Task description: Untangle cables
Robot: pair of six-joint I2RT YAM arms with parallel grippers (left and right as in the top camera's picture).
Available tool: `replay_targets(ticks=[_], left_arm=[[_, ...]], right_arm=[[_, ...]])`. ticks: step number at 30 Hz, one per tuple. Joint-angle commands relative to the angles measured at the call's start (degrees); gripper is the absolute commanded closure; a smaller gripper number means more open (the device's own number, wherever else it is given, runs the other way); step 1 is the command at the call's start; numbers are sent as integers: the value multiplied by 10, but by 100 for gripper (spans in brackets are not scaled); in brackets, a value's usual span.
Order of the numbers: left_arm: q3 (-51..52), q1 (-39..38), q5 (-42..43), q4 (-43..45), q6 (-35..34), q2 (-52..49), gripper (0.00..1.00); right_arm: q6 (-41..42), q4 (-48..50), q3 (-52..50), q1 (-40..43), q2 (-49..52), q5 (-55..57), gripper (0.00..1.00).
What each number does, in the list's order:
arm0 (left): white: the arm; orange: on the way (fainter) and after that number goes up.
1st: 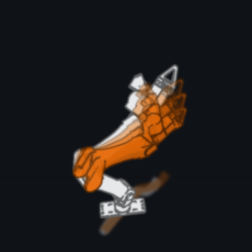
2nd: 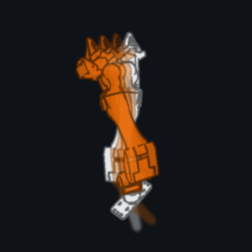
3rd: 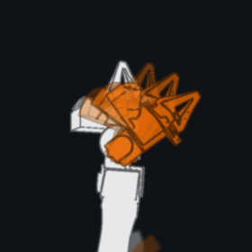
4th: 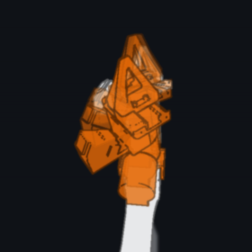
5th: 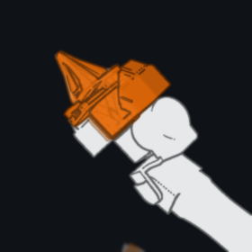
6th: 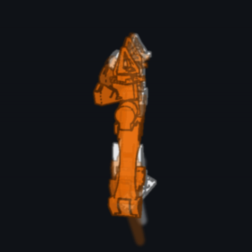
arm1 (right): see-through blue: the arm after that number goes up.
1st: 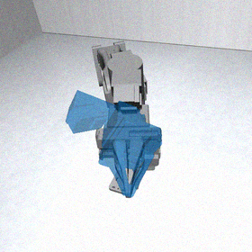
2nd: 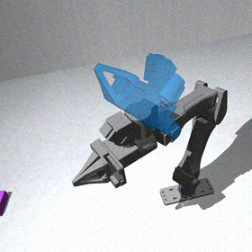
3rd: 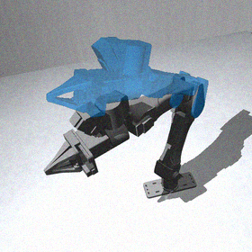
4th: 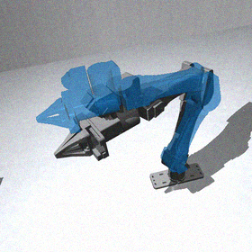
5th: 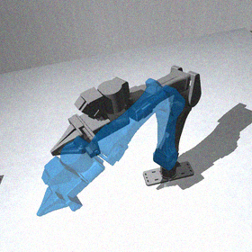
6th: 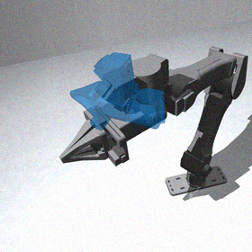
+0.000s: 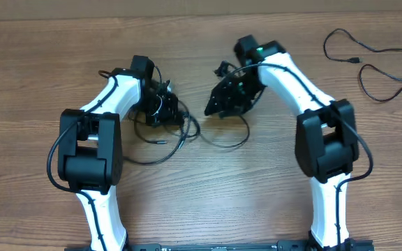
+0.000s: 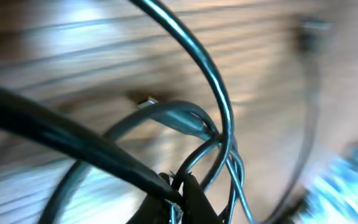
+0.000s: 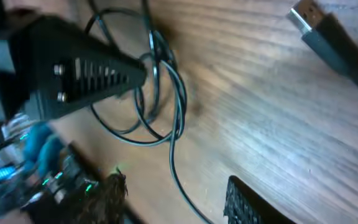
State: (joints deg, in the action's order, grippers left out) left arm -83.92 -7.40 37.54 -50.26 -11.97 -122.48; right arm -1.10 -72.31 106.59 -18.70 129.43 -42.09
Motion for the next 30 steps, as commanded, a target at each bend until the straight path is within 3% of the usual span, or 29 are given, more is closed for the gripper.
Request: replay_targets(ticks=[1, 5, 9, 13, 17, 23, 27, 30], left_arm=[[-3, 11, 203, 3, 98, -1, 96], [-3, 11, 286, 14, 144, -1, 96], [-3, 11, 312, 43, 162, -1, 96], [-3, 11, 360, 51, 207, -1, 96], [-3, 11, 360, 60, 205, -1, 96], [-3, 15, 360, 60, 205, -1, 96], [-3, 43, 360, 60, 162, -1, 96], [-3, 59, 367, 59, 121, -1, 96]], right_arm=[[-78, -17, 0, 24, -10, -76, 50], [-149, -34, 0, 21, -10, -136, 51], [-148, -23, 0, 20, -10, -137, 62], [-148, -12, 0, 19, -10, -137, 62], [-148, 0, 0, 19, -10, -137, 72], [-133, 1, 0, 19, -10, -64, 69], [-133, 2, 0, 19, -10, 18, 66], [-117, 12, 0, 19, -10, 17, 66]])
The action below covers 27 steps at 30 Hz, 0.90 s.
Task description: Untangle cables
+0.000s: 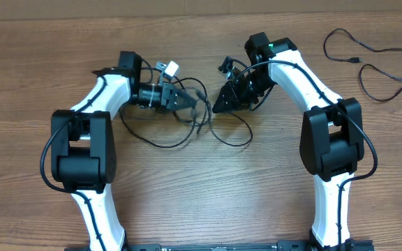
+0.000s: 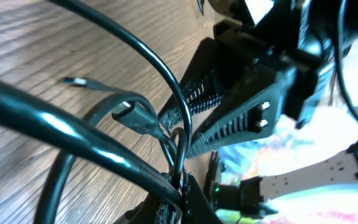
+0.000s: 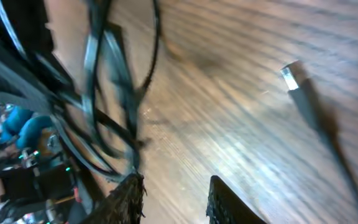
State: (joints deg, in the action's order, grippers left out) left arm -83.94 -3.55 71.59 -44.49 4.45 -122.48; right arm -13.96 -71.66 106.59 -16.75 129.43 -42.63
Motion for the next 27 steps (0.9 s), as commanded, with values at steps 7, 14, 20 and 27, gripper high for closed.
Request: replay_targets(ticks=[7, 14, 20, 27], left_arm=[[-3, 24, 57, 2, -58, -1, 96], [-3, 24, 14, 2, -90, -1, 96], [-3, 23, 14, 2, -90, -1, 96], [-3, 23, -2, 2, -95, -1, 95]], right_arm=[[97, 13, 0, -18, -10, 7, 67], [97, 13, 0, -27, -10, -35, 64], [97, 16, 0, -27, -10, -40, 64], [159, 15, -1, -33, -10, 55, 64]])
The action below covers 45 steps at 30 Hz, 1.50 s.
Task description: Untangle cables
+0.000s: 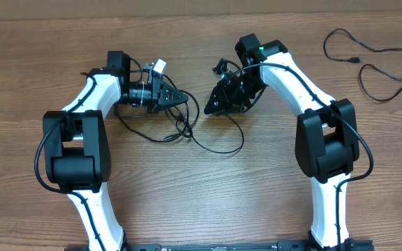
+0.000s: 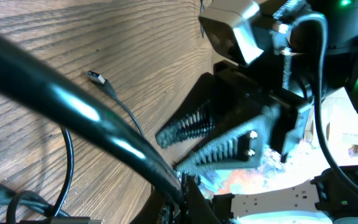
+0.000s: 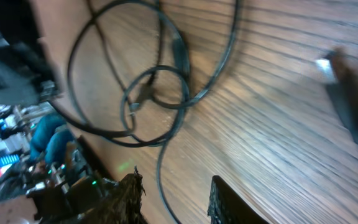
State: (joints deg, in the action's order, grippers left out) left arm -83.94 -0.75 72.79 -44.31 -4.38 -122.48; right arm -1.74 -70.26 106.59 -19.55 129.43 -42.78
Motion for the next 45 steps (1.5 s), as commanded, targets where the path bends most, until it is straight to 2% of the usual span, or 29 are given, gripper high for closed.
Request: replay_targets(ticks=[1, 3, 6, 10, 14, 15, 17, 19, 22, 26, 30, 34, 37, 38, 39, 40, 45], left_arm=[[-3, -6, -56, -1, -14, -1, 96], [-3, -11, -151, -14, -50, -1, 95], [-9, -15, -190, -30, -51, 1, 90], [-101, -20, -312, -135, -46, 18, 83], [-215, -48, -505, -235, -74, 49, 78], [-240, -57, -550, -259, -89, 54, 71], [-257, -71, -585, -294, -90, 54, 64], [-244, -84, -598, -315, -92, 54, 64], [-161, -112, -633, -311, -109, 54, 66], [-65, -120, -642, -227, -104, 54, 70], [-8, -121, -636, -148, -89, 53, 62], [26, -122, -635, -98, -85, 52, 62], [42, -122, -595, -71, -85, 52, 72], [42, -122, -584, -67, -85, 53, 80], [39, -122, -563, -64, -85, 53, 92], [36, -122, -541, -64, -85, 53, 96], [31, -111, -381, -38, -85, 53, 96]], right_arm=[[39, 1, -1, -8, -10, 59, 64], [40, -1, -1, -11, -10, 69, 61], [54, -10, -1, -11, -10, 119, 60], [54, -31, -1, -10, -10, 149, 56], [54, -31, -1, -10, -10, 149, 54], [54, -32, -1, -10, -10, 149, 53], [54, -32, -1, -10, -10, 149, 53], [54, -32, -1, -10, -10, 149, 53], [54, -31, -1, -10, -10, 149, 53], [54, -29, -1, -10, -10, 149, 53], [54, -26, -1, -10, -10, 149, 53], [54, -24, -1, -10, -10, 149, 52], [54, -25, -1, -10, -10, 149, 53], [54, -24, -1, -10, -10, 149, 52], [54, -24, -1, -10, -10, 149, 52], [54, -25, -1, -10, -10, 149, 52], [54, -28, -1, -10, -10, 128, 51]])
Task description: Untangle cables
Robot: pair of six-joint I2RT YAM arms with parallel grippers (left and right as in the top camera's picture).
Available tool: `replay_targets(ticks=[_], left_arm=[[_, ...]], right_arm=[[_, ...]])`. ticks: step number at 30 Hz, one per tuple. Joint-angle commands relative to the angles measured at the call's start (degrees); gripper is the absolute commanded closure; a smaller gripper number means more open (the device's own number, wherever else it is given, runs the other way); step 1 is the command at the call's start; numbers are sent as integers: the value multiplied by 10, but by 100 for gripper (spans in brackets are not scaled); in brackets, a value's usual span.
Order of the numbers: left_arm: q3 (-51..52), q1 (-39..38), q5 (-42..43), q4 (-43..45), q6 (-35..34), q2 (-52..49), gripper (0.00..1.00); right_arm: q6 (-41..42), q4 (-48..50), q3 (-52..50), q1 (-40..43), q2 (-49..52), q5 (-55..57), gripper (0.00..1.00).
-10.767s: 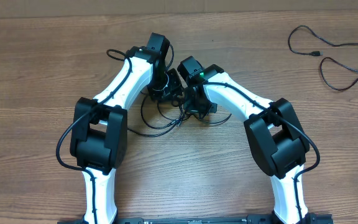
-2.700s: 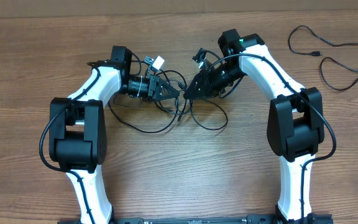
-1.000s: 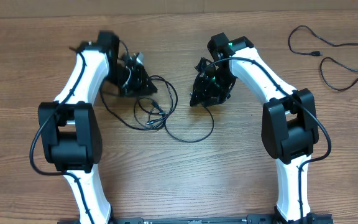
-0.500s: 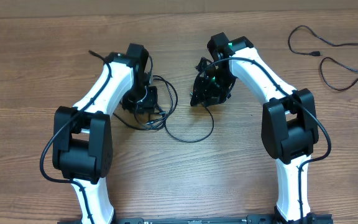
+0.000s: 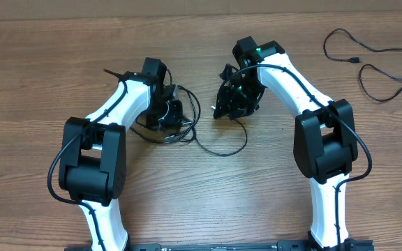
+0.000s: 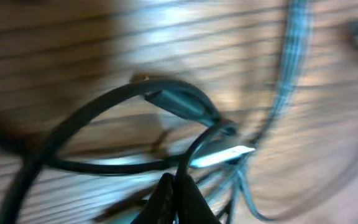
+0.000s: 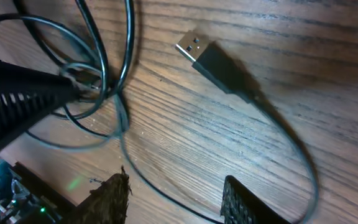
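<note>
A tangle of thin black cables (image 5: pixel 187 129) lies on the wooden table (image 5: pixel 208 202), with one loop trailing right (image 5: pixel 234 145). My left gripper (image 5: pixel 167 117) points down into the tangle and is shut on a cable strand (image 6: pixel 194 146); its closed tips (image 6: pixel 176 186) show in the blurred left wrist view. My right gripper (image 5: pixel 227 108) hovers open just right of the tangle, nothing between its fingers (image 7: pixel 114 198). Under it lies a USB plug (image 7: pixel 205 55) with its cable (image 7: pixel 291 149). The left gripper's finger (image 7: pixel 23 102) reaches into the right wrist view.
A separate, loose black cable (image 5: pixel 372 59) lies at the table's far right corner. Both white arms (image 5: pixel 93 150) stretch from the front edge toward the middle.
My left gripper, then held level and pointing right with the cable, now points down at the table nearer the middle. The right gripper has turned, and a USB plug now lies beneath it.
First my left gripper was low on the tangle, shut on a strand, the right one open beside it. It then held the strand level toward the right gripper, then further left. Now it is down on the tangle again, still shut, and the loops lie differently.
</note>
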State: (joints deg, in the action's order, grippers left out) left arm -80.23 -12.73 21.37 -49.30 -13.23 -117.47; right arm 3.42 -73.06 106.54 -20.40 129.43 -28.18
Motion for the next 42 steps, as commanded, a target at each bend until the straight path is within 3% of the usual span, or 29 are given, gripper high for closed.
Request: replay_targets(ticks=[1, 7, 14, 18, 22, 30, 35, 42], left_arm=[[-6, 15, 176, 17, 4, 3, 96], [-6, 49, 318, 37, 30, 3, 96], [-6, 59, 428, 56, 183, 3, 96], [-6, 58, 428, 88, 184, 3, 96], [-6, 60, 428, 111, 184, 3, 96], [-5, 59, 427, 110, 184, 3, 96], [-5, 57, 386, 102, 171, 2, 96], [-5, 56, 387, 106, 153, 2, 96]], right_arm=[[2, -4, -1, -2, -10, -24, 51], [49, -3, -1, 0, -10, 58, 51], [-26, -8, -1, -1, -10, -109, 49], [-26, -9, -1, -1, -10, -106, 50], [-26, -11, -1, 0, -10, 9, 49], [-13, 42, -1, 0, -10, 10, 48], [-40, 40, -1, 46, -10, -129, 49], [-33, 31, -1, 104, -10, -134, 49]])
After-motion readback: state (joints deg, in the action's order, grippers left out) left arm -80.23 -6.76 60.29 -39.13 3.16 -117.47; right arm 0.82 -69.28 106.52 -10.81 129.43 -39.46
